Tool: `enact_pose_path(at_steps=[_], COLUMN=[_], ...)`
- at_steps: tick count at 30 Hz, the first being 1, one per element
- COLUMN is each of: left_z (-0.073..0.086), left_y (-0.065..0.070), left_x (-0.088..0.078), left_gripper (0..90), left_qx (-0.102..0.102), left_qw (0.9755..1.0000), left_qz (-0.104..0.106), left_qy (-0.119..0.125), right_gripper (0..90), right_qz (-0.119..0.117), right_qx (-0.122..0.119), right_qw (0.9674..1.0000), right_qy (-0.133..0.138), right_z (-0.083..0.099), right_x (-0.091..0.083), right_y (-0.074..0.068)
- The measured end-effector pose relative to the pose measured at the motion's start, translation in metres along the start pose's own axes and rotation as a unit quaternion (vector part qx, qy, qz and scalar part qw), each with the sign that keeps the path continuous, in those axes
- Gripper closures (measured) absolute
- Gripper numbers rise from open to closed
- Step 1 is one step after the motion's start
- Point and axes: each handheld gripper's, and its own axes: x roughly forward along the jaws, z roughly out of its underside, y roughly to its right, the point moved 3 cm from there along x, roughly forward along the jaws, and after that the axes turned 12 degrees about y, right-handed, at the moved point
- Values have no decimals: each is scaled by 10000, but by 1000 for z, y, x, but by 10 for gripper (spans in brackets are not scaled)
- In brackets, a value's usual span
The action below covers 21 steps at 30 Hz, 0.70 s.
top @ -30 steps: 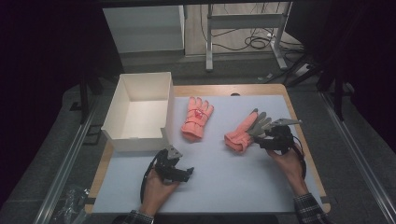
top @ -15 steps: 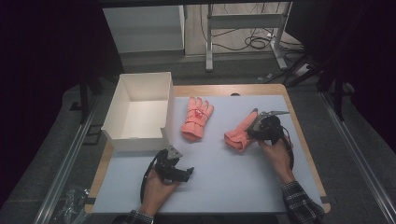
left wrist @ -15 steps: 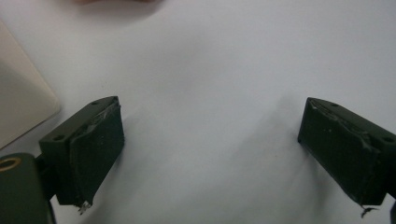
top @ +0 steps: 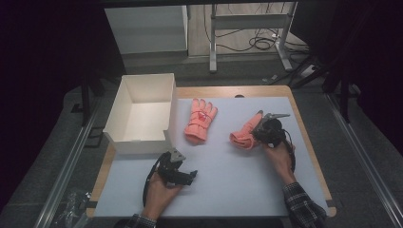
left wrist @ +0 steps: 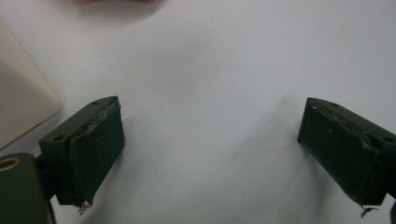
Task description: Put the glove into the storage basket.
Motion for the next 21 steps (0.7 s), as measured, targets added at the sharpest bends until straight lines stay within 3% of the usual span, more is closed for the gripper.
enact_pose_path(at_steps=[14, 18, 21], left_z=[0, 0, 0], left_y=[0, 0, 0], left_x=[0, 0, 0], left_gripper=[69, 69, 70], left_qx=[-8, -11, -9], left_qw=[10000, 10000, 10000], left_qz=[1, 1, 0], left_qy=[0, 0, -2], right_gripper=[838, 848, 853], right_qz=[-479, -578, -789], right_qx=[207, 88, 22], right_qw=[9981, 9976, 9959], right_qy=[319, 367, 438], right_z=[-4, -6, -8], right_x=[-15, -22, -31], right_y=[8, 8, 6])
